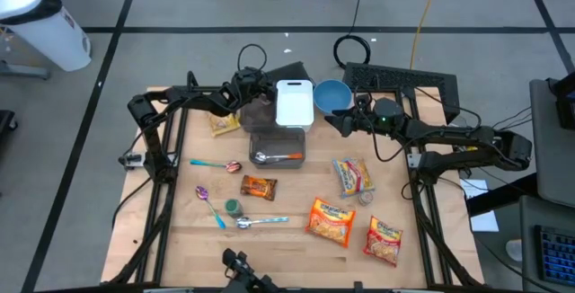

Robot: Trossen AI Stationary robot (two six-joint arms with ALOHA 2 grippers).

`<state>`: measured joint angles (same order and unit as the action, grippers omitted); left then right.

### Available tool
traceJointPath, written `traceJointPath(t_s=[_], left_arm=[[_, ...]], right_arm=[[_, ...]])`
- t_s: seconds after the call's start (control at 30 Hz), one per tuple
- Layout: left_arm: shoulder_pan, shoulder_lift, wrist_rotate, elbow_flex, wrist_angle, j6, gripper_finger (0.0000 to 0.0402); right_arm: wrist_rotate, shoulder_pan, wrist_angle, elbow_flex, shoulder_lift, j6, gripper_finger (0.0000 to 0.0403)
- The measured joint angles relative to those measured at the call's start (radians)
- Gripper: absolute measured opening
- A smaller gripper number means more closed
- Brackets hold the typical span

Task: Pick & Place Food Item
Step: Put the violet seasoning bottle into the top black bin

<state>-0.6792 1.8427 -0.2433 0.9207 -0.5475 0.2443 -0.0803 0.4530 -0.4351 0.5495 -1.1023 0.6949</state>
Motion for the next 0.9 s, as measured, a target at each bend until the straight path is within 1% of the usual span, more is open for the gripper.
traceJointPath(t_s=[0.1, 0.23, 0.4, 0.6, 0.73, 0.9], left_arm=[[0.0, -0.003, 0.04, 0.0, -0.012, 0.0, 0.0291], [0.0, -0.021, 0.065, 0.0, -0.031, -0.015, 0.028], [0.0, -0.064, 0.067, 0.0, -0.012, -0.099, 0.0271], [0.0, -0.153, 0.067, 0.0, 0.094, -0.197, 0.0277], [0.0, -0.218, 0.068, 0.0, 0.214, -0.209, 0.0282], [-0.002, -0.294, 0.113, 0.0, 0.365, -0.23, 0.0269]], right_arm=[[0.0, 0.0, 0.0, 0.0, 0.0, 0.0, 0.0322], [0.0, 0.0, 0.0, 0.0, 0.0, 0.0, 0.0322], [0.0, 0.0, -0.001, 0.0, 0.0, 0.0, 0.0322], [0.001, 0.0, -0.001, 0.0, 0.0, -0.003, 0.0322], [0.003, 0.0, -0.001, 0.0, 0.0, -0.007, 0.0322], [0.005, 0.0, -0.001, 0.0, 0.0, -0.01, 0.0322]])
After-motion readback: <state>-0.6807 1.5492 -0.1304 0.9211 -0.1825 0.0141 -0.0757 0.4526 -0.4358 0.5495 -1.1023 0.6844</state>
